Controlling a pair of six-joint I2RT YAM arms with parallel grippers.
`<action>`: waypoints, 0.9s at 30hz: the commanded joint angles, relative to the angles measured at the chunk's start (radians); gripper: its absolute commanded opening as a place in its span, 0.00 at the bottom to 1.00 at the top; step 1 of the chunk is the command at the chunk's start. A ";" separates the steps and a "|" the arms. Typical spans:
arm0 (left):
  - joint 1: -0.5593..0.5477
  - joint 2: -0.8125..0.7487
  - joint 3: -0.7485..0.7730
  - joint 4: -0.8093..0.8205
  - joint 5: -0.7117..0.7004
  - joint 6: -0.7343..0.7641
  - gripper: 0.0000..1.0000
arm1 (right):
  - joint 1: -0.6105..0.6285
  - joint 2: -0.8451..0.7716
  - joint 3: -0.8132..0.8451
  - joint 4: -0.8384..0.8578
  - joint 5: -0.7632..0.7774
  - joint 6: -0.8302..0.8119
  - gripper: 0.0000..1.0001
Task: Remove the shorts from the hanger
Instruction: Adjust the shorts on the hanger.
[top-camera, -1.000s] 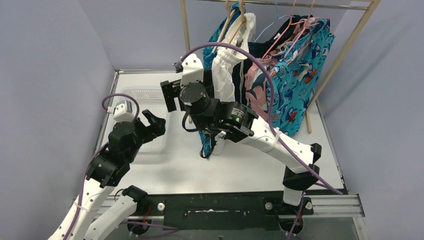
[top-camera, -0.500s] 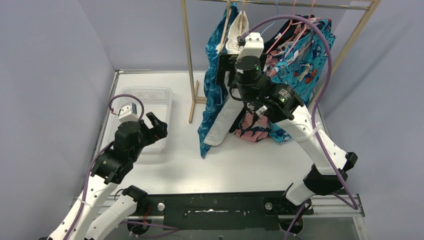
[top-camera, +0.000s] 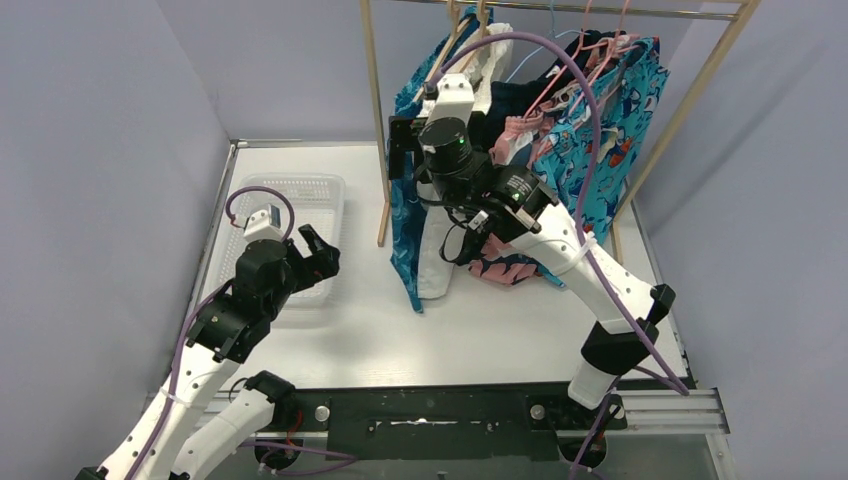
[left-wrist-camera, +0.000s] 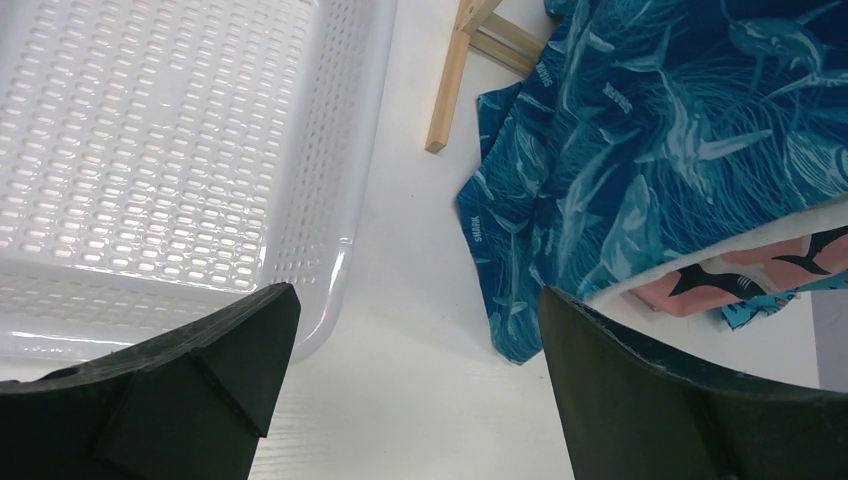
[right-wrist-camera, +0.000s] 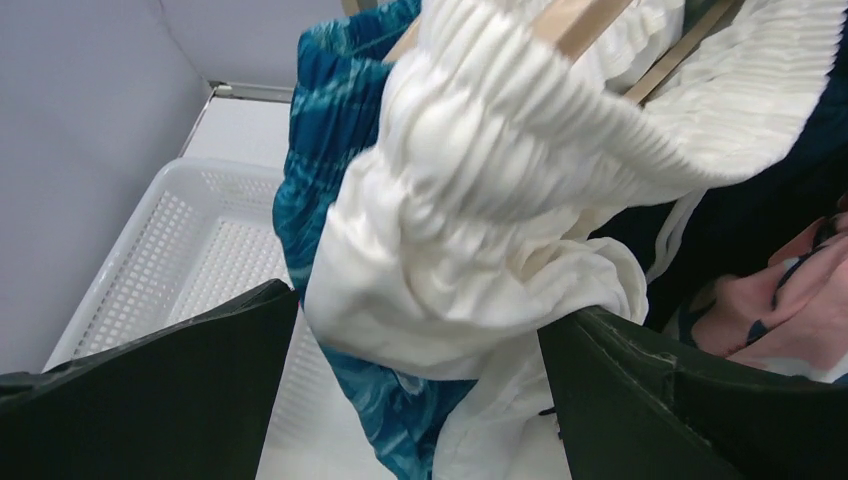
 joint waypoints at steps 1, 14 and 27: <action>0.007 -0.006 0.009 0.025 0.013 0.001 0.91 | 0.028 -0.097 -0.078 0.056 0.123 0.051 0.92; 0.008 0.021 0.026 0.056 0.082 0.019 0.92 | -0.005 -0.515 -0.618 0.121 -0.064 0.083 0.98; 0.010 0.017 -0.006 0.090 0.186 0.024 0.92 | -0.456 -0.673 -0.672 -0.055 -0.091 0.170 0.98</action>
